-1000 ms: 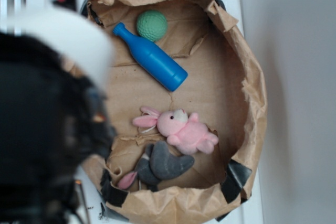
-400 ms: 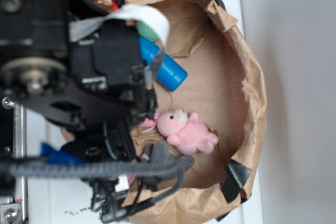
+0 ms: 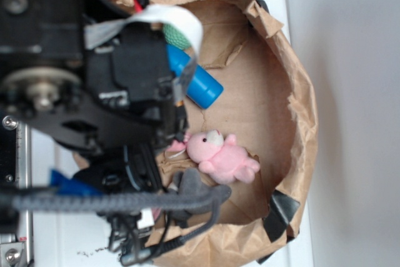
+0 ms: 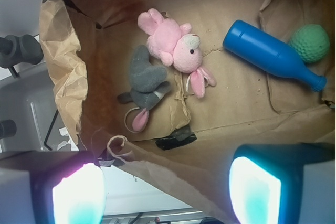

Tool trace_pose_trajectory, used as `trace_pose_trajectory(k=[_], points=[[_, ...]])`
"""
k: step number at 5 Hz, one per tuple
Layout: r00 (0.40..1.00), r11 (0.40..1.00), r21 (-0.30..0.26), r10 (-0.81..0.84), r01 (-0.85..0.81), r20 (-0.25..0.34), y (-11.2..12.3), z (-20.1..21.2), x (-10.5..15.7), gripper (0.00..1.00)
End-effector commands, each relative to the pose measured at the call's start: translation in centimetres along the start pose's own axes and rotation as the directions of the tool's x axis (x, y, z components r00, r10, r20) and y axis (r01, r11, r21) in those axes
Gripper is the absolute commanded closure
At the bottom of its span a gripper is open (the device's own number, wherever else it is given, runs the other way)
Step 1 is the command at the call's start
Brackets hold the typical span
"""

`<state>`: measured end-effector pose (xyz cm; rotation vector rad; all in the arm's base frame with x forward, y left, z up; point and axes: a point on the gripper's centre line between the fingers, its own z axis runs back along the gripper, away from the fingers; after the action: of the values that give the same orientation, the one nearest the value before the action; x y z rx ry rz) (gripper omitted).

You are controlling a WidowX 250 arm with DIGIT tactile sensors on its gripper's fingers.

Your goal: Grab the gray animal.

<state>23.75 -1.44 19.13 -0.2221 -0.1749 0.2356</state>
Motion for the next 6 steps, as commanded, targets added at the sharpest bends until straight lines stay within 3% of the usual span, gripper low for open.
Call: trace_pose_trajectory(k=[1,2,3,4,6], points=[[0.998,0.995,0.095,0.032,-0.037,0.049,0.8,-5.1,2.8,0.00],[0.996,0.991,0.122,0.043,-0.053,0.084,1.1,-7.5,2.2,0.00],[0.992,0.989,0.128,-0.082,0.069,0.097,-0.3,-10.3,-0.2,0.00],[0.986,0.987,0.107,-0.128,0.117,0.103,-1.6,-11.4,-1.1,0.00],[0.988,0.993,-0.020,-0.115,0.117,0.101,-4.0,-9.7,0.4,0.00]])
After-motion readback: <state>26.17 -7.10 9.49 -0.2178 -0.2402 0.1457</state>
